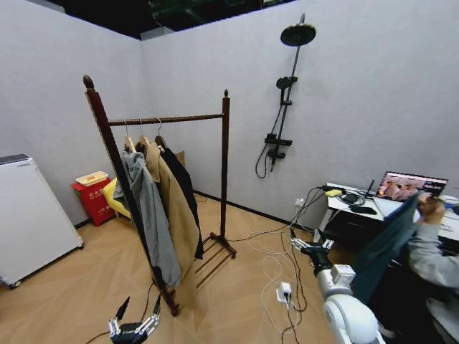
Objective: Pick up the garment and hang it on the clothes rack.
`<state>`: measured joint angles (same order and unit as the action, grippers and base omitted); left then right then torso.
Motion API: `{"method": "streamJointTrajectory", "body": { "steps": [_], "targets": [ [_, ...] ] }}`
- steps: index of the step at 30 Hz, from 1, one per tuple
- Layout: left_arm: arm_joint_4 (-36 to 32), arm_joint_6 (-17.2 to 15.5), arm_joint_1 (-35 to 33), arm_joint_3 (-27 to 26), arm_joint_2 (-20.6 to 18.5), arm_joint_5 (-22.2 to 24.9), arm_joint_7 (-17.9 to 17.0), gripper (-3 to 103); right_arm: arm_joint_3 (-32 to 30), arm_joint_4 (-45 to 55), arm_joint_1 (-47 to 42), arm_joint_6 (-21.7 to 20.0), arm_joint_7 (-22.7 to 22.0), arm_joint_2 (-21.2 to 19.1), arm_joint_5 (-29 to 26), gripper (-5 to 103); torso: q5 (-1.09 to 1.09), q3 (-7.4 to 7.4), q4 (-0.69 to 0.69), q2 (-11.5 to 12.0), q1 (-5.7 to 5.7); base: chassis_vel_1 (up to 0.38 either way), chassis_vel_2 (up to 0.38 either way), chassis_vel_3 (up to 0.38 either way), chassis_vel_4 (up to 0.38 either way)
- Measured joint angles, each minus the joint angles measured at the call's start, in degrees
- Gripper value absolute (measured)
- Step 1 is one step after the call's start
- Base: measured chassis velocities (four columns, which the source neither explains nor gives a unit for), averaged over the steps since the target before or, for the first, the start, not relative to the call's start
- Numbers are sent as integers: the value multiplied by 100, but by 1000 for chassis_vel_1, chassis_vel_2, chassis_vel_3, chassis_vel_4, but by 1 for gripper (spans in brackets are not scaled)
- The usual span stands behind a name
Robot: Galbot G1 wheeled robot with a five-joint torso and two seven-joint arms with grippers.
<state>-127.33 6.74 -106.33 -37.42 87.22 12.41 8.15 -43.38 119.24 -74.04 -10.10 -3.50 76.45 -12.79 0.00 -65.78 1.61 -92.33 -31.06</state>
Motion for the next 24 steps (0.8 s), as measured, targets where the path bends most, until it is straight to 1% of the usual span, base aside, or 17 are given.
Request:
{"method": "streamJointTrajectory", "body": {
  "steps": [2,3,4,6,7,8,10,12,19,24],
  "targets": [
    [0,0,0,-2,0,0,-2,100,8,-2,3,14,4,1,-1,100,-4,0,-1,0,-1,62,-46,-172,84],
    [0,0,1,-1,-1,0,-2,100,17,-8,0,24,7,3,-1,100,-3,-1,2,2,-2,-29,-53,-145,35],
    [0,0,1,2,0,0,0,100,21,-18,-5,33,7,6,-1,100,3,-2,6,3,-3,-127,-53,-96,-74],
    [0,0,1,2,0,0,1,100,33,-23,-7,43,8,10,-1,100,3,-3,4,4,-6,-150,-125,-96,-124],
    [0,0,2,2,0,0,1,100,37,-24,-8,48,9,11,0,100,-1,-3,3,6,-9,-150,-125,-13,-124],
    [0,0,2,2,0,0,0,100,50,-34,-8,61,11,15,1,100,0,-5,0,8,-13,-156,-54,-3,-138],
    [0,0,2,1,0,0,0,100,56,-41,-8,67,13,16,3,100,2,-5,-2,9,-15,-152,-32,-3,-134],
    [0,0,2,1,0,0,0,100,59,-41,-14,74,18,17,5,100,-2,-5,0,8,-14,-138,-42,-56,-136],
    [0,0,2,1,0,0,0,100,54,-20,-61,73,32,18,6,100,0,-2,3,5,-7,-94,-116,-128,-136],
    [0,0,2,0,0,0,0,100,58,-20,-59,73,33,26,8,100,0,-2,1,5,-7,-91,-149,-136,-101]
  ]
}}
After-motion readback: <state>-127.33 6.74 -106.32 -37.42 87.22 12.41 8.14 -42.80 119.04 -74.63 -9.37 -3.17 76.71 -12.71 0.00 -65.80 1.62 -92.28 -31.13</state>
